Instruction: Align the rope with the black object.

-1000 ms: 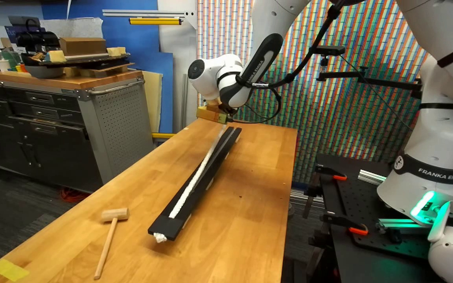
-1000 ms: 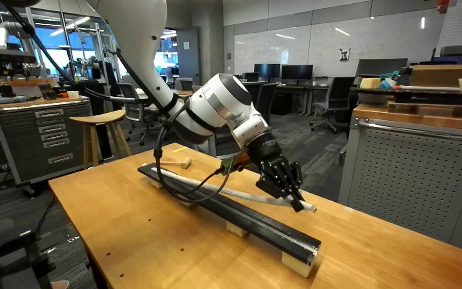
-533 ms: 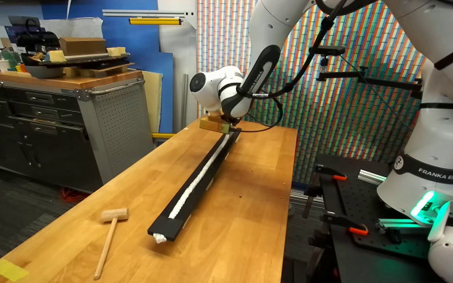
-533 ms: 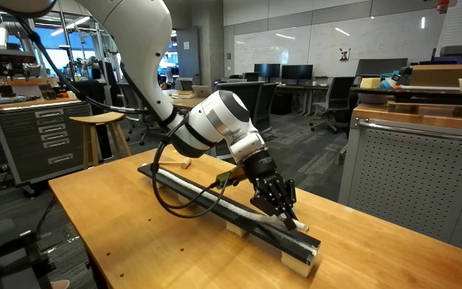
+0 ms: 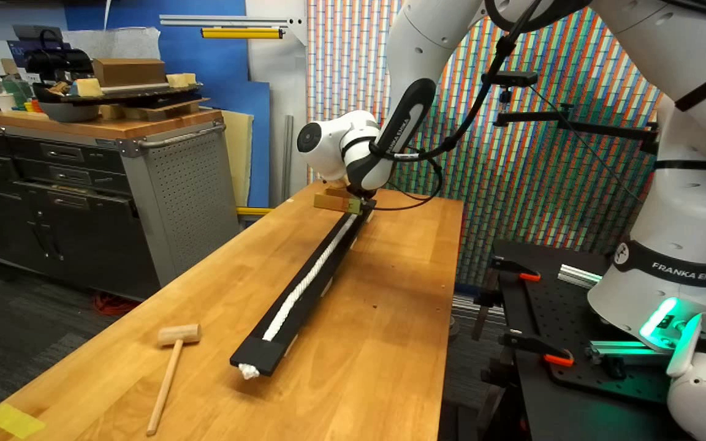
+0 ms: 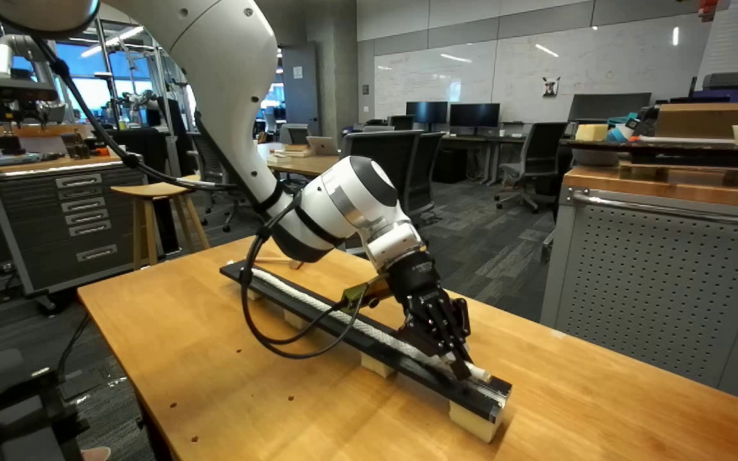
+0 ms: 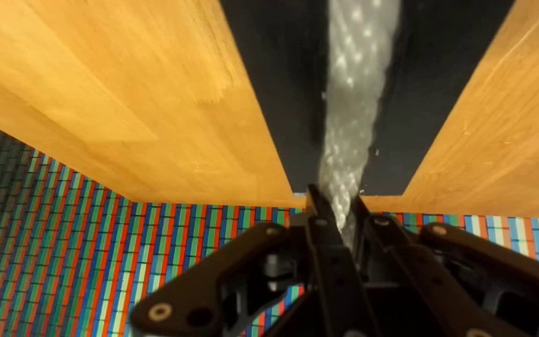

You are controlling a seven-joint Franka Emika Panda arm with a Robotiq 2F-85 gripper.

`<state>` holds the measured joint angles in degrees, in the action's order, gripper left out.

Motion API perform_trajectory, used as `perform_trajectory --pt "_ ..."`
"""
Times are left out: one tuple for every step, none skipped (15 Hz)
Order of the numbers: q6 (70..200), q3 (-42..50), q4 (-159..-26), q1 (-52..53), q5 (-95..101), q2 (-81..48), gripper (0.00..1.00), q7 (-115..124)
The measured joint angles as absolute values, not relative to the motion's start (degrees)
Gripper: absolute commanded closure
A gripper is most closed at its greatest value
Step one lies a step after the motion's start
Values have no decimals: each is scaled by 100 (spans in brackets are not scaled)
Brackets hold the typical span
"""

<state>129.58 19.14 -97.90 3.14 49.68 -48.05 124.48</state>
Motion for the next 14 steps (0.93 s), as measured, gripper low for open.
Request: perform_trajectory --pt "12987 1913 -9790 306 5011 -4820 97 12420" --pt "13026 1912 -9790 298 5055 -4832 97 12396" --pt "13085 1912 -9790 288 5091 -4842 97 12370" --pt "13151 1912 -9790 278 5131 -4850 97 12344" --pt "13232 1912 -9790 267 5192 -4857 97 12325" --pt "13312 1912 -9791 254 5256 -4863 97 12308" --pt "13386 1911 -9791 241 5300 -4869 97 12286" --pt "13444 1911 -9791 228 5325 -4874 97 12263" --pt "13481 1911 -9792 217 5340 -4878 97 12245" --pt "13512 1911 -9795 208 5347 -4879 97 12237" --pt "13531 1911 -9797 200 5347 -4879 97 12232" --pt "13538 1911 -9799 194 5348 -4879 97 12231" --pt "13538 1911 -9804 190 5348 -4879 97 12231" --pt "13539 1911 -9815 190 5348 -4876 97 12232"
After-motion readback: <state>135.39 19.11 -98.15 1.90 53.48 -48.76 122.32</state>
